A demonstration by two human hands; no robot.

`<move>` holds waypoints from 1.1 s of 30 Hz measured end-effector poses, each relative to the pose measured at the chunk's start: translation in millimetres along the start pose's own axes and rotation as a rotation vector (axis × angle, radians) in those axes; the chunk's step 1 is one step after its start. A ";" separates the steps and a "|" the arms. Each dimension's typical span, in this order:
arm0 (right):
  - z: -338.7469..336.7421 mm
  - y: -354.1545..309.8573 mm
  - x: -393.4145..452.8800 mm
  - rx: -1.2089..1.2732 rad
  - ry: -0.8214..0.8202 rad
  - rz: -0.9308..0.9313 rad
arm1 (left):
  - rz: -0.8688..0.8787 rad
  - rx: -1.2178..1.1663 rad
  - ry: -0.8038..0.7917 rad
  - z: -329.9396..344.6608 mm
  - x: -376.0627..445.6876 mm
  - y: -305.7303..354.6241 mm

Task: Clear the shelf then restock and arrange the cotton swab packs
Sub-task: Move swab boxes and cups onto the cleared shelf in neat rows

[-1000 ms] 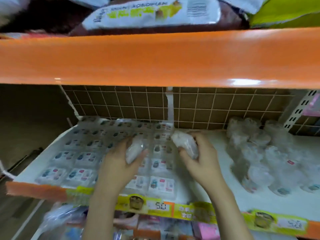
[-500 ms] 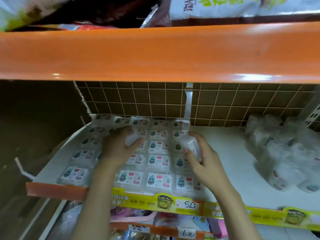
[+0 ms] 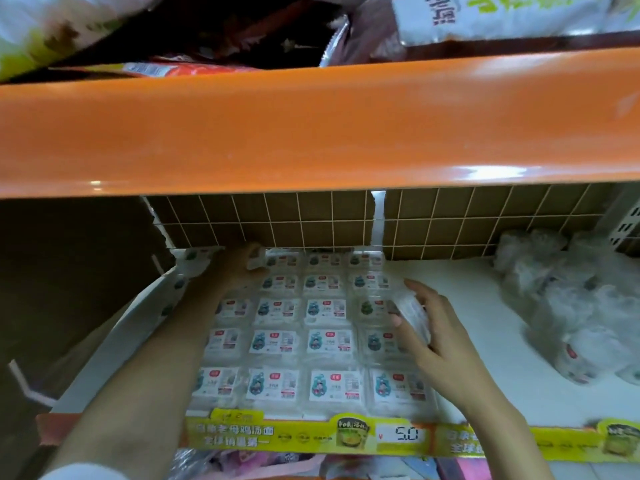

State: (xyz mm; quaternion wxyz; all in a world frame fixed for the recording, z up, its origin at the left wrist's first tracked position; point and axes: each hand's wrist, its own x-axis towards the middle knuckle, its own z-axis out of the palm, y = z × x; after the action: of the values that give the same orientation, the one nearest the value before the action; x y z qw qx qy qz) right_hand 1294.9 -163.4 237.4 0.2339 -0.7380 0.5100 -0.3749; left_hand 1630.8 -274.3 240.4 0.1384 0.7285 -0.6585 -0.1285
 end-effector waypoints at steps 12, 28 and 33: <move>46.1 -7.9 16.2 0.026 -0.025 -0.019 | 0.048 0.173 0.140 6.7 -8.3 -15.5; 122.3 -28.7 110.8 -0.375 -0.229 -0.227 | -0.117 0.135 0.301 55.4 -70.1 -34.6; 156.3 -34.9 163.3 -0.593 -0.359 -0.227 | -0.132 0.123 0.332 57.9 -69.6 -33.8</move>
State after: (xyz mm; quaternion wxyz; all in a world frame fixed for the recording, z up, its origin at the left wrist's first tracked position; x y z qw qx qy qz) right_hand 1471.3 -307.8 219.0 0.0524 -0.8798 0.4619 -0.0987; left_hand 1633.7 -203.8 174.4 0.1915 0.7884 -0.5840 0.0252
